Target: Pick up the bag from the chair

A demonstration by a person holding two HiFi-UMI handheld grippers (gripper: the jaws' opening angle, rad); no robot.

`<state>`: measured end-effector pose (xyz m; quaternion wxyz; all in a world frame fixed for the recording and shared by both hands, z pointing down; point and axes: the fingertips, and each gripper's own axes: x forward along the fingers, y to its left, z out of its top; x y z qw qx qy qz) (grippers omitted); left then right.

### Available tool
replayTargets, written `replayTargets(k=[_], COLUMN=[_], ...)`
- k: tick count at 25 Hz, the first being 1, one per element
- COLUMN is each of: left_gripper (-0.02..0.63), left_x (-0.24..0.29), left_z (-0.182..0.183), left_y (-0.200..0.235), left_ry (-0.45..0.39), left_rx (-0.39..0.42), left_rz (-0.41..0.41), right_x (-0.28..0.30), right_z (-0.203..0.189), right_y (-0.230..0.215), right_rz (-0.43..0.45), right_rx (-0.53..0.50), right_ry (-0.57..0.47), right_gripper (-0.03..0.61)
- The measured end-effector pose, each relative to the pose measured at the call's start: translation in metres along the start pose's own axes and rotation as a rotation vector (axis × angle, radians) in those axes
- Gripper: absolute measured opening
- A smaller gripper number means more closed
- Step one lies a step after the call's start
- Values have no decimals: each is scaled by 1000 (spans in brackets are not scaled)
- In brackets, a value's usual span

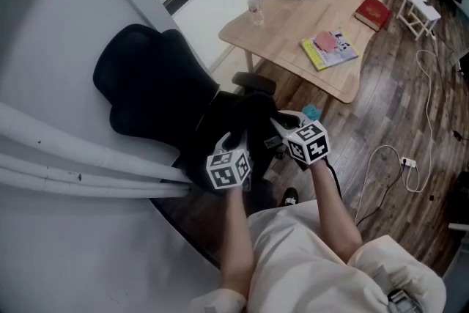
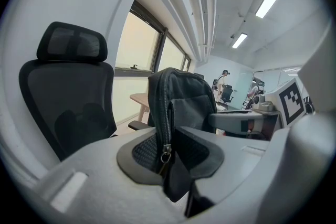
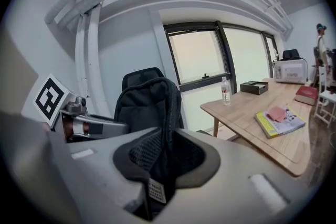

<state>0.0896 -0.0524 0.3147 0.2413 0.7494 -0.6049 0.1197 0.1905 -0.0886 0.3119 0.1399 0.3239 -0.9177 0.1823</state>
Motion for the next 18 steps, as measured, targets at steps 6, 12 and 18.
replayTargets(k=[6,12,18], left_gripper=[81,81,81], left_x=[0,0,1], left_z=[1,0,-1], left_y=[1,0,-2], left_ry=[-9,-13,-19], left_rx=[-7,-9,-15], left_rz=[-14,-18,-20], right_x=[0,1,0], right_z=[2,1,2], right_y=[0,-1,-2], right_rz=[0,-7,-4], right_rx=[-6,-11,-21], right_ry=[-1,0,0], right_gripper=[77,75,75])
